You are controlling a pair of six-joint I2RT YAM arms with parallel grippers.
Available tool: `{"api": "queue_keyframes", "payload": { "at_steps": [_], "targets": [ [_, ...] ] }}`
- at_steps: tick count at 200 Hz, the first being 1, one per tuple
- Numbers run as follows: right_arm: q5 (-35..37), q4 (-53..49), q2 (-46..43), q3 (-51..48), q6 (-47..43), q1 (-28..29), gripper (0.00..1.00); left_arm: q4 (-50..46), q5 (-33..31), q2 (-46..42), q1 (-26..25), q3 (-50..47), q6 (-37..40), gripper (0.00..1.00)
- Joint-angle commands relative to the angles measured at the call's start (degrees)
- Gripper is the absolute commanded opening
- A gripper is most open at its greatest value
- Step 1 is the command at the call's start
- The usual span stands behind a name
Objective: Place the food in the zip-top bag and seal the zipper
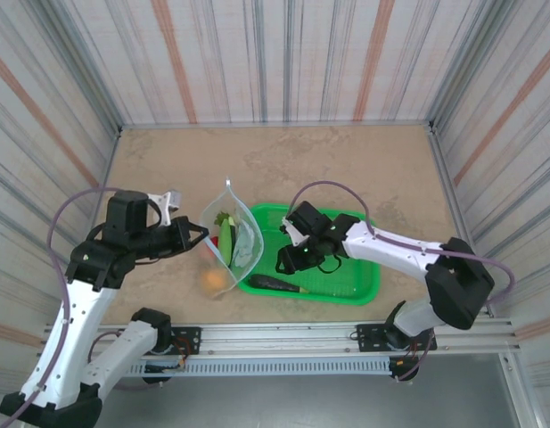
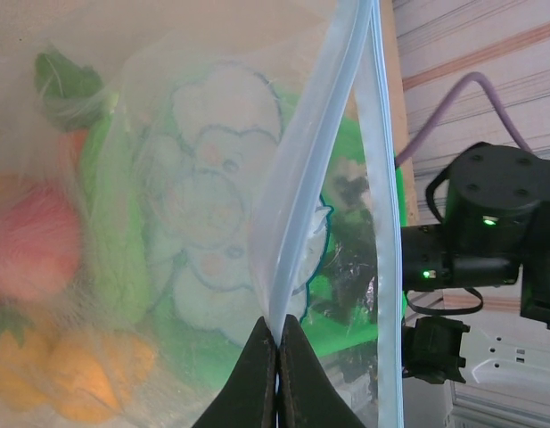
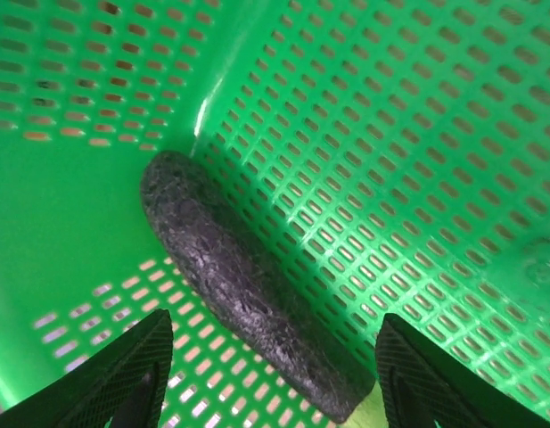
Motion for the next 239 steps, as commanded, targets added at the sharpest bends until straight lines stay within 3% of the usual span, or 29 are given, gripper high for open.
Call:
{"api": "queue_keyframes", "payload": {
  "at_steps": [1, 53, 109, 146, 197, 239],
  "targets": [
    [-1.71, -1.1, 3.95, 3.55, -3.05, 1.08, 0.69, -2.01, -0.33, -1.42, -0.26, -1.15, -0.31, 0.0],
    [-2.19, -3.84, 13.49, 8.46, -6.17, 4.67, 0.69, -2.85, -1.27, -2.84, -0.28, -2.28, 0.84, 0.0],
    [6.5, -6.76, 19.36, 11.48, -8.24, 6.49, 0.67, 0.8, 0.88, -2.09, -0.25, -5.53, -0.34, 0.0],
    [11.1, -6.76, 21.09, 12.12, -8.67, 7.04, 0.59, 1.67, 1.09, -1.42, -0.27, -5.65, -0.45, 0.0],
    [16.32, -5.88, 17.23, 10.7, -8.47, 6.07, 0.42, 1.69, 0.64, -1.14, -0.22, -5.47, -0.2, 0.0],
    [15.37, 1.22, 6.07, 4.25, -5.26, 1.6, 0.34, 2.21, 1.1, -1.06, -0.23, -5.28, -0.3, 0.0]
  ]
}}
